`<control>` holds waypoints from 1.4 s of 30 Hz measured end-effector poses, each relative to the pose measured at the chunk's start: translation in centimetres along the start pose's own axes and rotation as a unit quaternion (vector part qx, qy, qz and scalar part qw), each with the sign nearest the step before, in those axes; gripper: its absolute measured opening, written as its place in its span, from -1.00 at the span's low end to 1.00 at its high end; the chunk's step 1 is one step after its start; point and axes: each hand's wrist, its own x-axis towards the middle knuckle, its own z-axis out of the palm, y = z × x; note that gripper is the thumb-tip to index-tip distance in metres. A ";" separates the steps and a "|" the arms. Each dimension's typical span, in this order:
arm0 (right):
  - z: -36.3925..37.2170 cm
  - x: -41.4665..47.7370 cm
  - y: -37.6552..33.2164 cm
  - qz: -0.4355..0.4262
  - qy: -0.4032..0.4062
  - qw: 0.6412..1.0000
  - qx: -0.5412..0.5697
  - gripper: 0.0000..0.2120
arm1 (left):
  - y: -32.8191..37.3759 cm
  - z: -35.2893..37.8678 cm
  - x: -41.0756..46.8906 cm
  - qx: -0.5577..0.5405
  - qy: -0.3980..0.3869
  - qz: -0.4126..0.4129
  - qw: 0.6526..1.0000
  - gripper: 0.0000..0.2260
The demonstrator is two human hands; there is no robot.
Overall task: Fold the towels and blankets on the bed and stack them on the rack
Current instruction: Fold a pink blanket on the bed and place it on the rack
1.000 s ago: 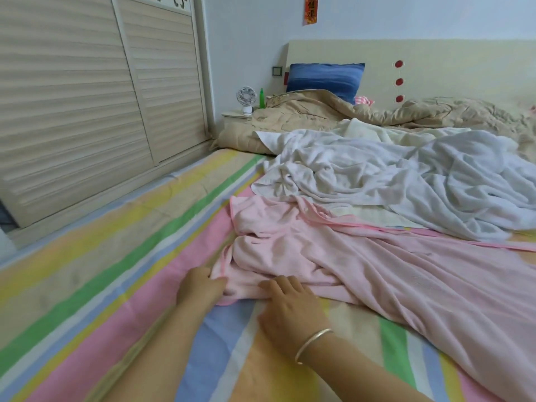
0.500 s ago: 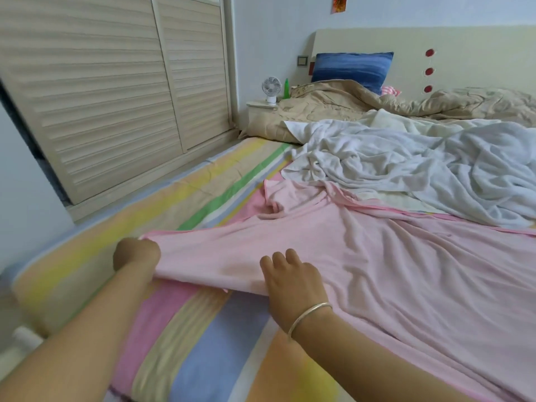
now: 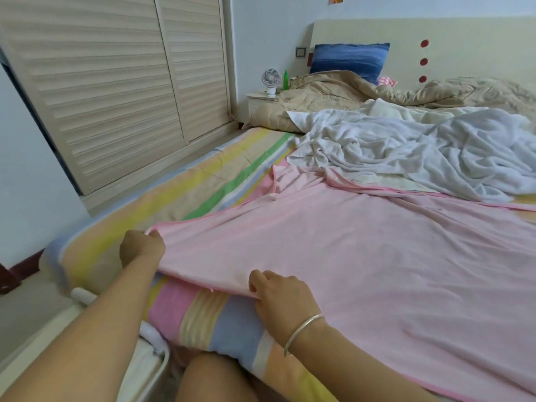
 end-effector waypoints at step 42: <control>3.1 -16.6 10.2 0.168 0.099 0.980 -0.045 -0.50 | 2.0 8.3 -31.5 -0.100 -0.190 0.562 0.799 -0.61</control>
